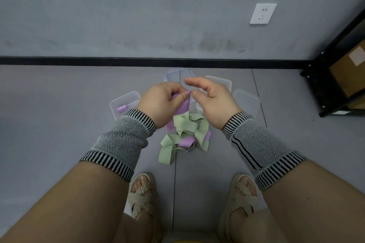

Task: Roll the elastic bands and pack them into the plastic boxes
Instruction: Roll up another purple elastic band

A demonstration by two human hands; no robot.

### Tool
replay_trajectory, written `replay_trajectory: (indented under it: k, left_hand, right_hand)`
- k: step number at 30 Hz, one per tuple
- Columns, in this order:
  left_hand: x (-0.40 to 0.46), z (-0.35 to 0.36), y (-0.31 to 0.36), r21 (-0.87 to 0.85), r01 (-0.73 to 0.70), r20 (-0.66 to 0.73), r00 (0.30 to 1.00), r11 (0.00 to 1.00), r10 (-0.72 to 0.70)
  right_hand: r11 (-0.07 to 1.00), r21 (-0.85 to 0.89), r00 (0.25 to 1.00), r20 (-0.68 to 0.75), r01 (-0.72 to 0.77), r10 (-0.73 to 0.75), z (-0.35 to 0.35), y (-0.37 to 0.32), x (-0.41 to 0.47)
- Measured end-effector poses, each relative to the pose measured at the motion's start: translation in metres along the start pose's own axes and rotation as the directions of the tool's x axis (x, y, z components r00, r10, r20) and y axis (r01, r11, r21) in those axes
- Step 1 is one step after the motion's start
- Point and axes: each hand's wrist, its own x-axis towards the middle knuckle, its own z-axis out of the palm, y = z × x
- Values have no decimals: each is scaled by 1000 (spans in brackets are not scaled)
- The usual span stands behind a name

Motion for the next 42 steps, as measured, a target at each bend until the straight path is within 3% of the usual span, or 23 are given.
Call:
replay_trajectory:
  k: [6,14,18,24,29,32,35,37,42]
  left_hand:
    - [1,2,-4,-71,-41,24,999,997,42]
    - [2,-3,-8,82,84,67,994,993,-89]
    - [1,-13,-14,67,142,42,989,988,-145]
    - [2,-12,-12,28,125,-28,992,992,-124]
    - [2,-11,-9,5,89,-28,996,996,-88]
    - [2,-6,-4,58,13,1,1000,998,-13]
    - [2,-1,-1,37,-25,35,999,999,24]
    - [1,-1,-3,33,-30,32,999,999,29]
    - [1,-3,-6,74,-15,48,999,997,11]
  right_hand:
    - [997,57,995,85,-51,46,1,-1,-1]
    - [970,-215,983,-166,-109,74,-4,10,4]
    - [961,-176,941,-300,-215,156,-20,14,7]
    - [942,-190,919,-338,-277,202,-21,15,6]
    - [951,-191,947,-257,-244,191,-20,15,7]
    - [988,-145,997,-66,-51,42,-5,8,4]
    - [999,-42,997,72,-2,5,7,3,2]
    - [999,13,994,102,-31,29,7,1,1]
    - [992,-116,996,59,-56,63,3,0,0]
